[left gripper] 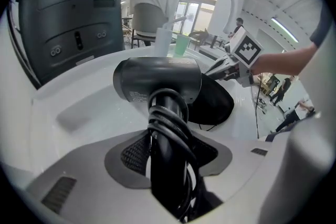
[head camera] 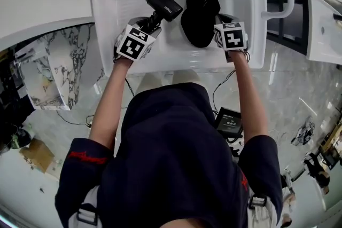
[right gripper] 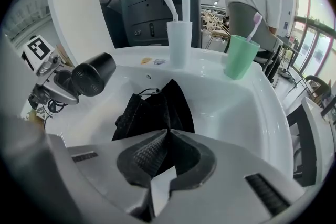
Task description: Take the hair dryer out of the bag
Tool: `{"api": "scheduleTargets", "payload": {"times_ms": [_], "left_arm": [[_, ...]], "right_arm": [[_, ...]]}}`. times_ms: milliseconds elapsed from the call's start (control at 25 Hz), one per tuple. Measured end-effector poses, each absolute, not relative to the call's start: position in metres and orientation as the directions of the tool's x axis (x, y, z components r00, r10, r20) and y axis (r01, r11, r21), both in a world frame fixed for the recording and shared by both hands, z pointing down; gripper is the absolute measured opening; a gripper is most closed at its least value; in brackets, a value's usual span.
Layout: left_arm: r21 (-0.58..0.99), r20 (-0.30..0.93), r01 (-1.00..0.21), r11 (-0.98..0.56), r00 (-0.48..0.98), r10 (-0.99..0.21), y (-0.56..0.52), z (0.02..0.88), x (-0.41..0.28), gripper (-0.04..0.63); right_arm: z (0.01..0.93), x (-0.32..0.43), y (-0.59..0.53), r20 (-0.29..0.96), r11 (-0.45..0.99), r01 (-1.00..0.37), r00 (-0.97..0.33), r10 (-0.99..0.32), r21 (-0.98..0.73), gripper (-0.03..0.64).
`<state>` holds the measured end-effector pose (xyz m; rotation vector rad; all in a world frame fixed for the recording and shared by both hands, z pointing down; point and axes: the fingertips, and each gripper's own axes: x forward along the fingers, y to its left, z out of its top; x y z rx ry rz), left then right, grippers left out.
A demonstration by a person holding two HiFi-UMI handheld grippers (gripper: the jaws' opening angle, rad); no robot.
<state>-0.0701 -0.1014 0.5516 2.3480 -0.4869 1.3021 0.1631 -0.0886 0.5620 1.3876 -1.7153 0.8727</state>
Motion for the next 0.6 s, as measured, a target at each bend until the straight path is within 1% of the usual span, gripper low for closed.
{"api": "scheduleTargets", "payload": {"times_ms": [240, 600], "left_arm": [[0.191, 0.88, -0.638, -0.746, 0.448, -0.157, -0.116, 0.561, -0.104, 0.212], [0.186, 0.904, -0.776, -0.603, 0.376, -0.205, -0.128, 0.57, -0.131, 0.212]], "right_arm": [[0.568, 0.151, -0.1, 0.876, 0.226, -0.972, -0.157, -0.456, -0.057, 0.041], [0.575, 0.137, -0.111, 0.886, 0.306, -0.949, -0.204, -0.417, -0.074, 0.041]]}}
